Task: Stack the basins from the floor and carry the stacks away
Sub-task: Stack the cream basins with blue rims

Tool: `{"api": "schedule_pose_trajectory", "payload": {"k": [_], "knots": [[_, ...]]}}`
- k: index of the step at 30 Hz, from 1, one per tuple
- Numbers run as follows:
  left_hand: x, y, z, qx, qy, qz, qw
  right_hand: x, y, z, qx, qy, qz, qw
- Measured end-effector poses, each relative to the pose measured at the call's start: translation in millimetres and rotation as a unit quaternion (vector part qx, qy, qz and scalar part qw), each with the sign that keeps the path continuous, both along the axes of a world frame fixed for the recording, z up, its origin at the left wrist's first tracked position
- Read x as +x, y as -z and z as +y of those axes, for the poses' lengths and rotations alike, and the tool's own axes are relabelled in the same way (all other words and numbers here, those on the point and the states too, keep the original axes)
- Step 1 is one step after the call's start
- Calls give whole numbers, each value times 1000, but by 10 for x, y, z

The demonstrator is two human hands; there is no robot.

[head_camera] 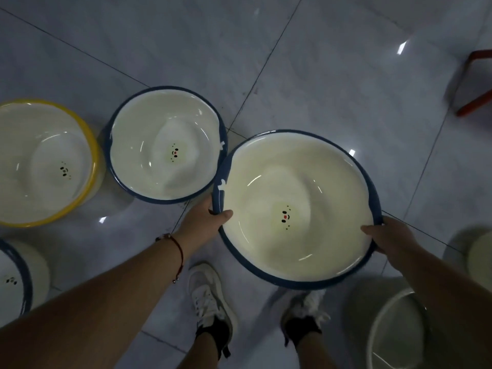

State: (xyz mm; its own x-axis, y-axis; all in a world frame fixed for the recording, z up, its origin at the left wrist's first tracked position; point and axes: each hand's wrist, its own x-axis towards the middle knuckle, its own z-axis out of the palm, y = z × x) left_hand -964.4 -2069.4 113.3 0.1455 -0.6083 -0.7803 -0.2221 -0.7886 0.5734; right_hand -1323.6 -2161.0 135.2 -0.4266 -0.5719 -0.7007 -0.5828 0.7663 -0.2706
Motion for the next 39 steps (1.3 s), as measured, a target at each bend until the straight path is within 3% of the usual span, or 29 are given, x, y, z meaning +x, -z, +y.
{"api": "schedule_pose_trajectory", "payload": {"k": [6, 15, 25, 30, 34, 39], "knots": [[-95, 459, -192, -24, 36, -89, 995, -51, 580, -191, -16, -45, 17, 999], [-373, 1341, 46, 51, 16, -158, 986, -215, 1507, -238, 37, -187, 64, 979], [-576, 1686, 141, 58, 11, -235, 970, -262, 1944, -254, 86, -194, 76, 974], [-474, 1488, -12, 135, 166, -261, 941, -136, 1638, -333, 113, -258, 60, 958], [-448, 867, -300, 39, 238, -296, 924, 199, 980, -466, 27, -447, 79, 891], [-409, -433, -520, -7, 275, -332, 902, 724, -293, -556, -6, -547, 55, 835]]}}
